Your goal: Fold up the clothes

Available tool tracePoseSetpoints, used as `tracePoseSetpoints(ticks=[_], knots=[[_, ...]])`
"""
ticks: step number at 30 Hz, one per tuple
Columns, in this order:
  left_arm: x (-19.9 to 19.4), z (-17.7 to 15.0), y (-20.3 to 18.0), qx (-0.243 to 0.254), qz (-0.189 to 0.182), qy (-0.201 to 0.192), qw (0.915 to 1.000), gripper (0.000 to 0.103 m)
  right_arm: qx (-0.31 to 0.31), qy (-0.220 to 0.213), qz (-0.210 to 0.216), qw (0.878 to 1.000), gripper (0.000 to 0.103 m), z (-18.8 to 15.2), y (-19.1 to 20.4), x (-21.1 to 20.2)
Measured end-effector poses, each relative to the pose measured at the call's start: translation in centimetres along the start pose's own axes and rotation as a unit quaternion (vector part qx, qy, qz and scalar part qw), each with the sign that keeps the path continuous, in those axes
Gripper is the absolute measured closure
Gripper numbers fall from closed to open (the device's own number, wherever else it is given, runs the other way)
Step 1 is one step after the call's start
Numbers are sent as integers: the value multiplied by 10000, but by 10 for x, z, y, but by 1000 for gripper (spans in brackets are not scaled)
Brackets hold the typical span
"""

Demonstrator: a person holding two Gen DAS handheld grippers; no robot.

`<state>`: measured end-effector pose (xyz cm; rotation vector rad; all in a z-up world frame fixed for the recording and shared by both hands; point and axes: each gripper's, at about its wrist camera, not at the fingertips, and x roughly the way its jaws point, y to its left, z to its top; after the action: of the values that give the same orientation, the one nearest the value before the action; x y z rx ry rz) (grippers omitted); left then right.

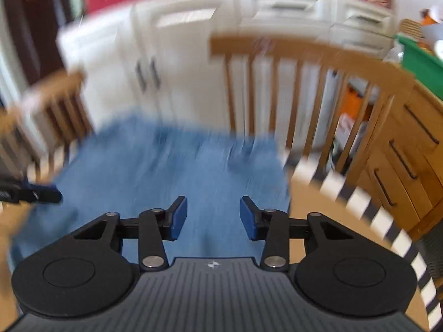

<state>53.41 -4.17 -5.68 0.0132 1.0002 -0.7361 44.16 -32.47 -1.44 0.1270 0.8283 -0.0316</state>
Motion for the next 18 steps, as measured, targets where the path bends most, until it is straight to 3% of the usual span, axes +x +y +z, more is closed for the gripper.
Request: tracePoseSetpoints(ticks=[1, 3, 5, 8, 9, 12, 13, 18], knots=[[6, -12, -5, 175, 91, 140, 9997, 52, -168, 135, -113, 9997, 70, -11, 6, 10], [8, -25, -19, 662, 424, -77, 9969, 56, -117, 441, -316, 9985, 74, -25, 9, 31], [13, -28, -31, 1014, 775, 21, 9918, 56, -20, 255, -515, 9983, 75, -31, 14, 37], [6, -22, -42, 810, 1104, 285, 9902, 57, -172, 479, -804, 9955, 78, -29, 31, 29], [-8, -24, -43, 580, 1058, 160, 9926, 57, -196, 396, -744, 9963, 78, -27, 35, 14], [-68, -51, -59, 18, 776, -523, 9956, 43, -210, -89, -229, 9995, 72, -45, 52, -61], [-87, -64, -66, -144, 713, -657, 9952, 40, -180, -212, -66, 9996, 65, -59, 58, -89], [-163, -165, -106, -745, 351, -707, 9941, 38, 524, -378, 1158, 9912, 63, -148, 79, -208]])
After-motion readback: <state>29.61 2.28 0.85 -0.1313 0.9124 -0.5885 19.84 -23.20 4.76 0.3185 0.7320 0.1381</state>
